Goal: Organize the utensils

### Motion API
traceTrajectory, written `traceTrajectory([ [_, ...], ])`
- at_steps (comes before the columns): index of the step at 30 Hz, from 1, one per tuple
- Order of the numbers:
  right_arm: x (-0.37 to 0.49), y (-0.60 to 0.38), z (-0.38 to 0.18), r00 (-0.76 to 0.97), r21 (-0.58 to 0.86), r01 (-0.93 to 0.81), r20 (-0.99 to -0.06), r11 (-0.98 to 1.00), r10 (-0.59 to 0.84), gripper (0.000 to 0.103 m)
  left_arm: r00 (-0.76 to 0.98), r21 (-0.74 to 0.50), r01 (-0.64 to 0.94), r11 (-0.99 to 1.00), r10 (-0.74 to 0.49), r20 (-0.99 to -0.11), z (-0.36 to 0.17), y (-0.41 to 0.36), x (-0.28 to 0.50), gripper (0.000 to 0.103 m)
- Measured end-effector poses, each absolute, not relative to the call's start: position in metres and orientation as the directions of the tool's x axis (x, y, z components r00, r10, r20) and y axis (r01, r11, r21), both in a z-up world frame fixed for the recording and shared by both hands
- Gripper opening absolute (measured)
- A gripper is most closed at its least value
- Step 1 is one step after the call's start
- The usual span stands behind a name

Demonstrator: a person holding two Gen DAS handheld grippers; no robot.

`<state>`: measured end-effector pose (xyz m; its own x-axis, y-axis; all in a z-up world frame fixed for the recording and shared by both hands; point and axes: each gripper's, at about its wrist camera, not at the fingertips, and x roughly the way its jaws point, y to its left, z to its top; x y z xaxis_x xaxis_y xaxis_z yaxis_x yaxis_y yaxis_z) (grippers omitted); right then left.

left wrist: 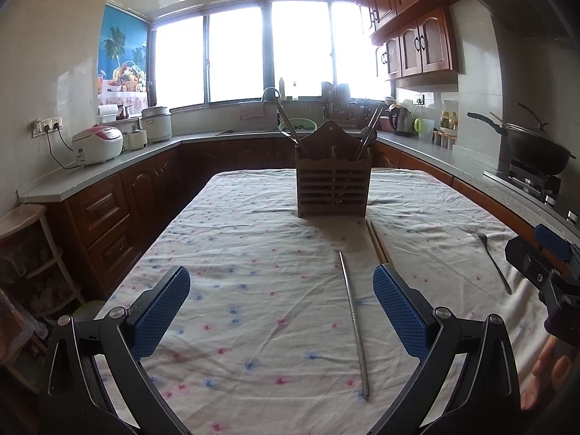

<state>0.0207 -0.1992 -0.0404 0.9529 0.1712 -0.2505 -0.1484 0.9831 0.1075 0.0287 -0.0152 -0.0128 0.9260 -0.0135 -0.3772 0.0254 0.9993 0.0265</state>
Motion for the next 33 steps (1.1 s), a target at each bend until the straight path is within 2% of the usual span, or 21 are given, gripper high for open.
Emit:
traceTrajectory([
  [33,0.024,-0.200,-0.048,0.952,0.116,-0.125,-0.266,0.985,0.152,0.103,0.923,0.005,-0.007,1.000,0.008,-0.386,-0.016,0.000,0.024,0.103],
])
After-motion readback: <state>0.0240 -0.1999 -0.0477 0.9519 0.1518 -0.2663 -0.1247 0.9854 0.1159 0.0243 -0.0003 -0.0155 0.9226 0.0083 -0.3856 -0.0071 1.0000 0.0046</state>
